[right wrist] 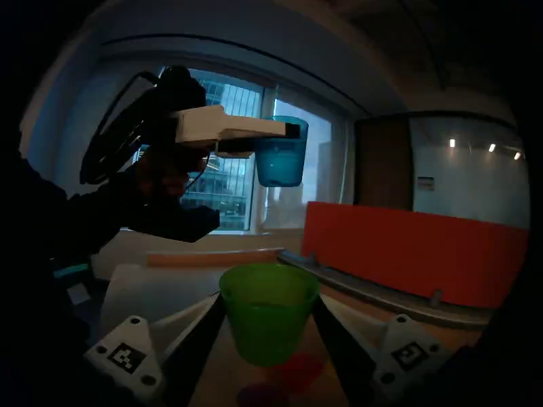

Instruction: Pour water

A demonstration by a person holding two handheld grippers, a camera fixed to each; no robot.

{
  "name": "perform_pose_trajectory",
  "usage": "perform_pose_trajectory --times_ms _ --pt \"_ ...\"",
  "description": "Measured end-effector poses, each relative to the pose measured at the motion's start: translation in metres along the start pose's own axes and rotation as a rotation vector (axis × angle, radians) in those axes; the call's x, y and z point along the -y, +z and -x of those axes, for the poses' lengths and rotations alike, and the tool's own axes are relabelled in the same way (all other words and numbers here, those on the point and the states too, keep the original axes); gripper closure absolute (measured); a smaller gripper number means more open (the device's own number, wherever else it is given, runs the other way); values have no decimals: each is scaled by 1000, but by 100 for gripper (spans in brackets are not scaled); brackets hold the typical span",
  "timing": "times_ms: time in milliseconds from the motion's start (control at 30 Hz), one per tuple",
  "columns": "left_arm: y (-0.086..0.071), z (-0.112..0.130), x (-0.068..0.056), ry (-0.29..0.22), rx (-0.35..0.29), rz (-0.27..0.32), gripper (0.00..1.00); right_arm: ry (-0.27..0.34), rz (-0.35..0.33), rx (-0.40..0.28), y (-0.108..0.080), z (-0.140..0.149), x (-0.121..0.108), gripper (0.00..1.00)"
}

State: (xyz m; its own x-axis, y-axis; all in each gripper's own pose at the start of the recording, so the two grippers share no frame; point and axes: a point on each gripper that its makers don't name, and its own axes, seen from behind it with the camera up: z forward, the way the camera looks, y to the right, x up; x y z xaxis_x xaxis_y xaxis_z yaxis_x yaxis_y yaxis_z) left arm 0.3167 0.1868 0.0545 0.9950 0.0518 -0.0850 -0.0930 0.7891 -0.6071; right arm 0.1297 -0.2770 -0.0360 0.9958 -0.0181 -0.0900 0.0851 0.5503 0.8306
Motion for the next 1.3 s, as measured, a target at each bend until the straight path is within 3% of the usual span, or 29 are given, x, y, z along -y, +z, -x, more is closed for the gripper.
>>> perform_pose_trajectory --times_ms 267,667,1300 --pt "-7 19 9 19 21 -22 14 9 7 2 -3 0 2 11" --pt "-24 51 26 -16 42 -60 14 9 37 5 -16 -2 -3 11" --pt "-44 86 26 -39 63 -68 14 15 85 26 -39 -2 -17 11"
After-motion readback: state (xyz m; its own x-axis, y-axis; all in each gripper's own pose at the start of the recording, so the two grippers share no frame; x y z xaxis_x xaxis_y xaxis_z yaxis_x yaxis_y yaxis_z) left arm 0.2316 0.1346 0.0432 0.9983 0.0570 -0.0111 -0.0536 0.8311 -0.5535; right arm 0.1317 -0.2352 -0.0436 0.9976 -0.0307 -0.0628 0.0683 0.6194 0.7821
